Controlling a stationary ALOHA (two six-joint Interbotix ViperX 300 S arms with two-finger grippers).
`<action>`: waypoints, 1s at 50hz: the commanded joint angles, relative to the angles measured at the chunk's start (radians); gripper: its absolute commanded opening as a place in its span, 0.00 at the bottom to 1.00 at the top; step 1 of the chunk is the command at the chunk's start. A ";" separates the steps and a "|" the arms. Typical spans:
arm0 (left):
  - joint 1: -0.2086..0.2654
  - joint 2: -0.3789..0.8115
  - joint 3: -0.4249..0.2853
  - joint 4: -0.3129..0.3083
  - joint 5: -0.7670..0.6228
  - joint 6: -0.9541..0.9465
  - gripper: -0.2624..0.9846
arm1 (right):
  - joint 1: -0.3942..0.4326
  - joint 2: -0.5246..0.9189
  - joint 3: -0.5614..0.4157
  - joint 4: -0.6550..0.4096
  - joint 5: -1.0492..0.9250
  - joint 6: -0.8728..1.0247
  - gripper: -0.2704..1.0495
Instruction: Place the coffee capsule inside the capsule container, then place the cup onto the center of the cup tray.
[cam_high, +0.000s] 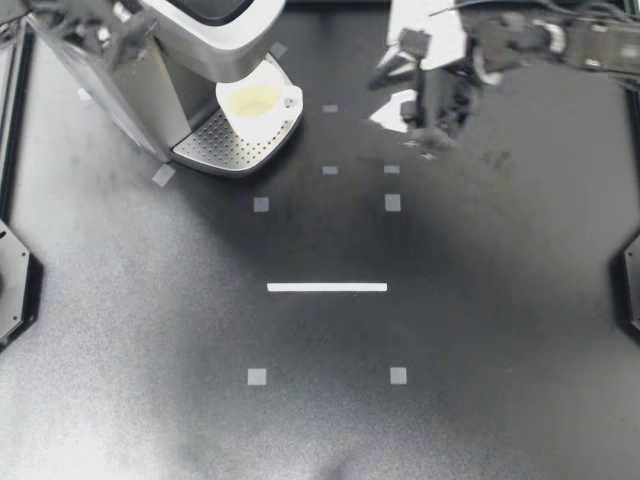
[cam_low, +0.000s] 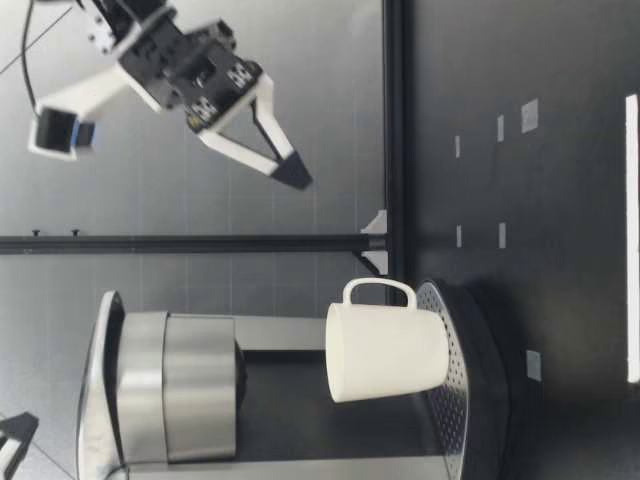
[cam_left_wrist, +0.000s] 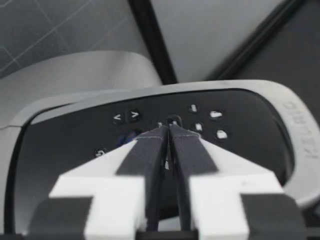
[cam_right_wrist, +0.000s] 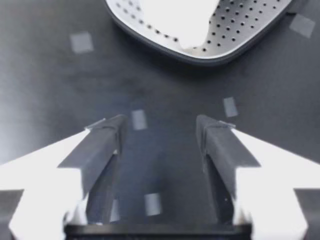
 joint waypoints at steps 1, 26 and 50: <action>0.008 0.018 -0.054 -0.002 0.020 0.012 0.34 | 0.015 -0.060 0.005 0.037 -0.015 -0.002 0.62; 0.028 0.132 -0.172 -0.107 0.137 0.144 0.34 | 0.104 -0.158 0.103 0.089 -0.109 0.000 0.53; 0.048 0.163 -0.179 -0.114 0.132 0.152 0.34 | 0.107 -0.166 0.110 0.089 -0.120 -0.009 0.53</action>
